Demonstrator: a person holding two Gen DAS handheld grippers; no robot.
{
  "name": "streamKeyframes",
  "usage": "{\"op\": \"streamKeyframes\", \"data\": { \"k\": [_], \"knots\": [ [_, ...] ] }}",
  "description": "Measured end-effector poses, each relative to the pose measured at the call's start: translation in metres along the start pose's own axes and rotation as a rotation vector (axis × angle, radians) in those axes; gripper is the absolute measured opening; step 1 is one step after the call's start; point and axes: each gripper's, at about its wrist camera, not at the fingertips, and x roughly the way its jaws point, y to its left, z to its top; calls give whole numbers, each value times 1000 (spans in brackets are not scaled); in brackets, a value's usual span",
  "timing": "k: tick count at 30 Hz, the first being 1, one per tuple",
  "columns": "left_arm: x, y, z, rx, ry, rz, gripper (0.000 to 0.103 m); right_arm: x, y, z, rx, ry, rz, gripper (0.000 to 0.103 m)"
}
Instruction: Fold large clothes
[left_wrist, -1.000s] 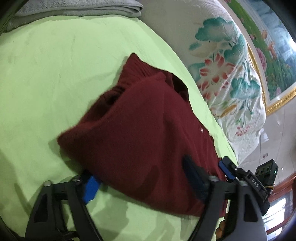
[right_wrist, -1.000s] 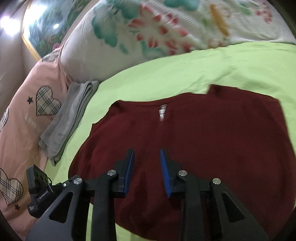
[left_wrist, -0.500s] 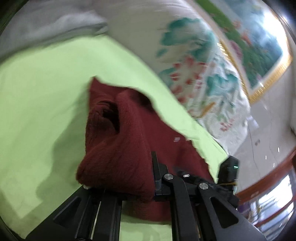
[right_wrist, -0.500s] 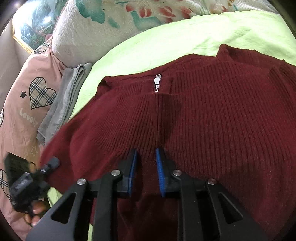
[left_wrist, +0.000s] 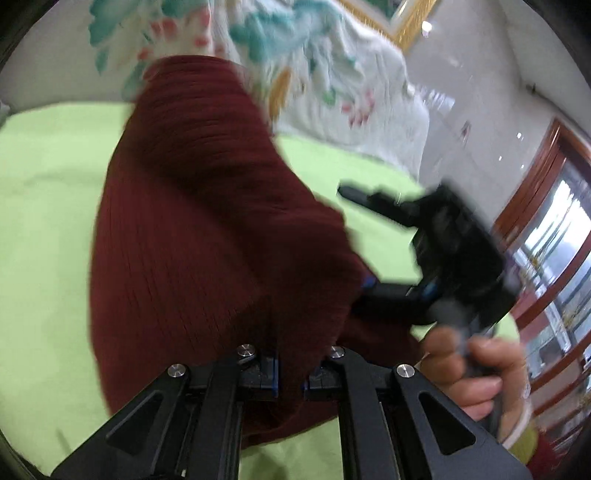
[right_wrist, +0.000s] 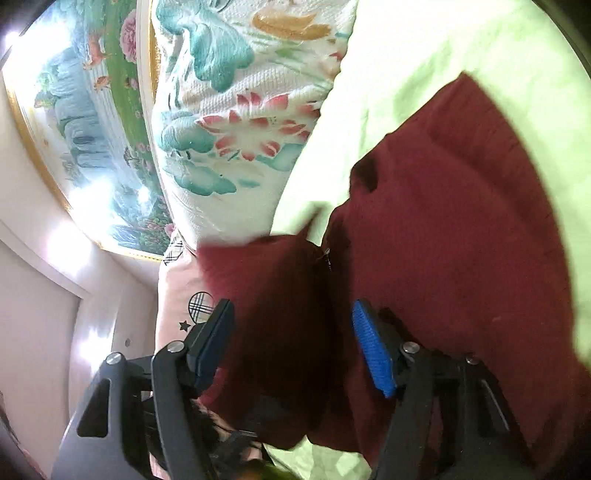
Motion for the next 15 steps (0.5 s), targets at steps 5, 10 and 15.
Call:
{"op": "streamKeyframes", "data": {
  "k": [5,10,15],
  "knots": [
    [-2,3,-2,-27,-16,-5,6,23,20,-1,-123,76,-164,70],
    [-22,-3,3,16,-63,-12,6,50,40,5,-215,130,-196,74],
    [-21,-4,0,22,-53,-16,6,83,34,21,-195,170,-258,44]
  ]
}}
